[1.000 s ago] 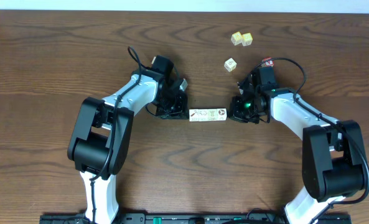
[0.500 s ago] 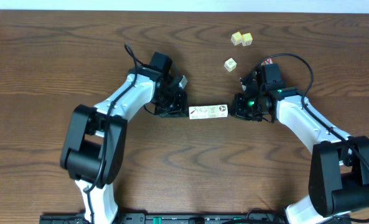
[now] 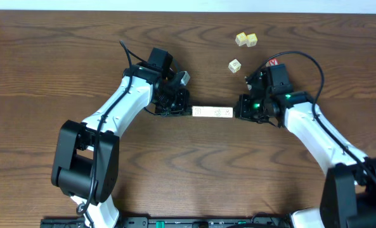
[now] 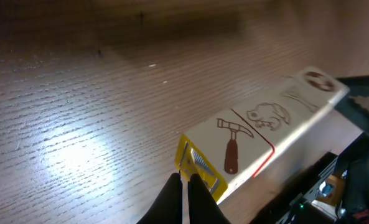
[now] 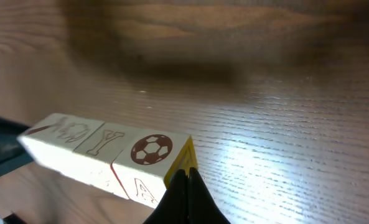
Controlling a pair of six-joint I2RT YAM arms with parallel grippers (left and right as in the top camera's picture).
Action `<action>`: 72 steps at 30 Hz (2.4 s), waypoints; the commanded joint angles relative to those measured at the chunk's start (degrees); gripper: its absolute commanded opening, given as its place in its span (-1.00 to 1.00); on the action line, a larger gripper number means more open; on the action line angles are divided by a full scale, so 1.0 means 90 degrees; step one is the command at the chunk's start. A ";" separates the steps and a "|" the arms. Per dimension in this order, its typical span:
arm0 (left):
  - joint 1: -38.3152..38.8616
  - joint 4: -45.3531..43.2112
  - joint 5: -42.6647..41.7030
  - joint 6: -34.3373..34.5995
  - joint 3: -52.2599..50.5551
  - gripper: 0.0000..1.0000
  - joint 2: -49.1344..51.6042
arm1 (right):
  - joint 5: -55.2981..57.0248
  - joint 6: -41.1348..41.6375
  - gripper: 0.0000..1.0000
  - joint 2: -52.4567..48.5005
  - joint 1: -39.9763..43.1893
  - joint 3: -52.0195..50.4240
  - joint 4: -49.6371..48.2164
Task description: Lift 4 blocks
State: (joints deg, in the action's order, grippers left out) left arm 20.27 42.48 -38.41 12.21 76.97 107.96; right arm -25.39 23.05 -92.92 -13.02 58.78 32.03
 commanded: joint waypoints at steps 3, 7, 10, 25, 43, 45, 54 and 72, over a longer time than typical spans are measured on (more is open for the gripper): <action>0.0163 0.0022 -0.0352 0.0058 -0.0039 -0.86 -0.0095 | -0.0510 0.0075 -0.98 0.0459 -0.0187 0.0017 0.0085; 0.0163 0.0034 -0.0352 0.0061 -0.0039 -0.85 -0.0311 | -0.0495 0.0075 -0.98 0.0469 -0.0187 0.0017 0.0165; 0.0163 0.0063 -0.0352 0.0061 -0.0039 -0.85 -0.0505 | -0.0498 0.0078 -0.98 0.0469 -0.0187 0.0017 0.0170; 0.0163 0.0090 -0.0350 0.0155 -0.0039 -0.86 -0.0913 | -0.0692 0.0129 -0.97 0.0695 -0.0187 0.0141 0.0255; 0.0163 0.0209 -0.0355 0.0323 -0.0039 -0.86 -0.0913 | -0.0687 0.0155 -0.98 0.1149 -0.0187 0.0143 0.0413; 0.0163 0.0209 -0.0355 0.0323 -0.0039 -0.85 -0.0913 | -0.0687 0.0155 -0.98 0.1156 -0.0185 0.0143 0.0413; 0.0163 0.0255 -0.0355 0.0323 -0.0039 -0.86 -0.0913 | -0.0685 0.0199 -0.97 0.1171 -0.0185 0.0148 0.0245; 0.0163 0.0253 -0.0352 0.0321 -0.0039 -0.85 -0.0913 | -0.0690 0.0296 -0.98 0.1171 -0.0185 0.0148 0.0131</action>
State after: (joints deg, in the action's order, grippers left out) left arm 20.47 45.04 -37.98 15.03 76.77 99.77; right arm -25.93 25.02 -83.50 -13.30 58.81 33.58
